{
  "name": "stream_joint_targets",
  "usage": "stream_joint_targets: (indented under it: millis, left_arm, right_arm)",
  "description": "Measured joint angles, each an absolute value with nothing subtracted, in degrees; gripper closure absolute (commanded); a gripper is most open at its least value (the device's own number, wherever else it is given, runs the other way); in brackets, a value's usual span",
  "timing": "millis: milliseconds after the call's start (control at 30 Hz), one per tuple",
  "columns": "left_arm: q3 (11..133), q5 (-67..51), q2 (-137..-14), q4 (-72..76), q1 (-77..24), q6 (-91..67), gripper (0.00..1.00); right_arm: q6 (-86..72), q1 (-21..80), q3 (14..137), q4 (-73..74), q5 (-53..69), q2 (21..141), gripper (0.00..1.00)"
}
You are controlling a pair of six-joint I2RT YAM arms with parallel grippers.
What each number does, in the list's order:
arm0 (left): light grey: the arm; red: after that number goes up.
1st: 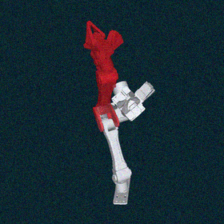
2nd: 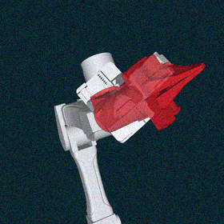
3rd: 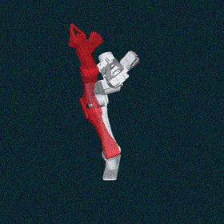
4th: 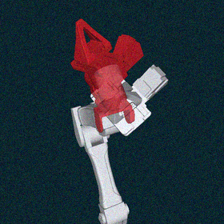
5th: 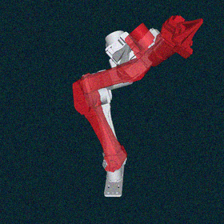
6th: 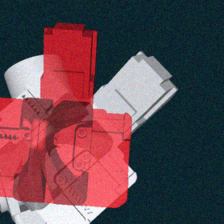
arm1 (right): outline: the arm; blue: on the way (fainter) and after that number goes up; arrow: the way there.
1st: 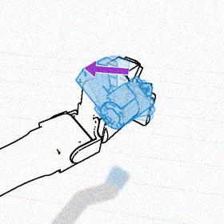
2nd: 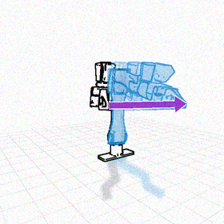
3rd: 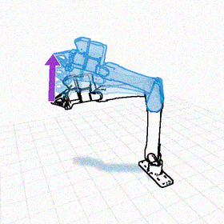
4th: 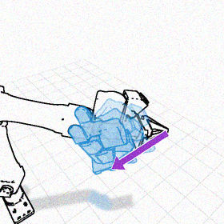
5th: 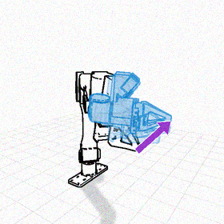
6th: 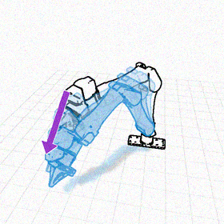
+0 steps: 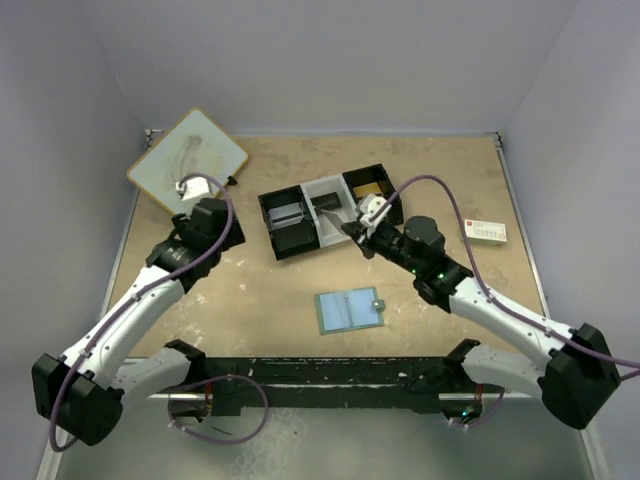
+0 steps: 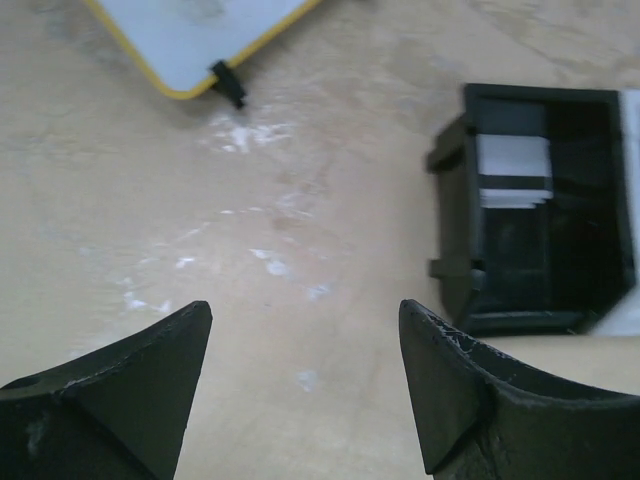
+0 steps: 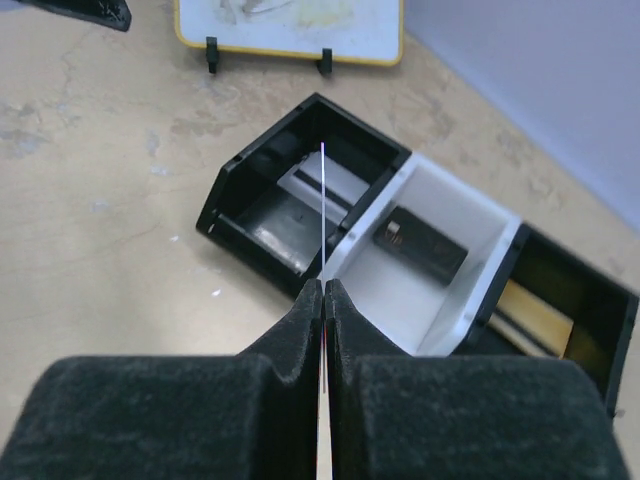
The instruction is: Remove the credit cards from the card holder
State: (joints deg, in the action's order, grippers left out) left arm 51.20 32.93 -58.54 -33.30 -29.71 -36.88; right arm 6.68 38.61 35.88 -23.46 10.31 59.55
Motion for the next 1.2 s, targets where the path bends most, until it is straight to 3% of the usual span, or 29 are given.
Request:
stream_joint_targets:
  millis: [167, 500, 700, 1200]
  left_arm:
    - [50.2, 32.2, -58.3, -35.8, -18.9, -33.8, 0.26]
    - [48.7, 37.0, -47.8, -36.3, -18.8, -33.6, 0.26]
    - [48.7, 38.8, -47.8, -36.4, -18.8, -33.6, 0.25]
    - [48.7, 39.5, -48.1, -36.6, -18.8, -33.6, 0.25]
  right_arm:
    - [16.9, 38.8, 43.0, -25.0, 13.1, 69.3, 1.00]
    - [32.4, 41.4, 58.3, -23.4, 14.4, 90.3, 1.00]
    - [39.2, 42.8, 66.4, -22.1, 13.8, 101.3, 1.00]
    - [50.6, 42.9, 78.5, -16.1, 9.0, 116.1, 1.00]
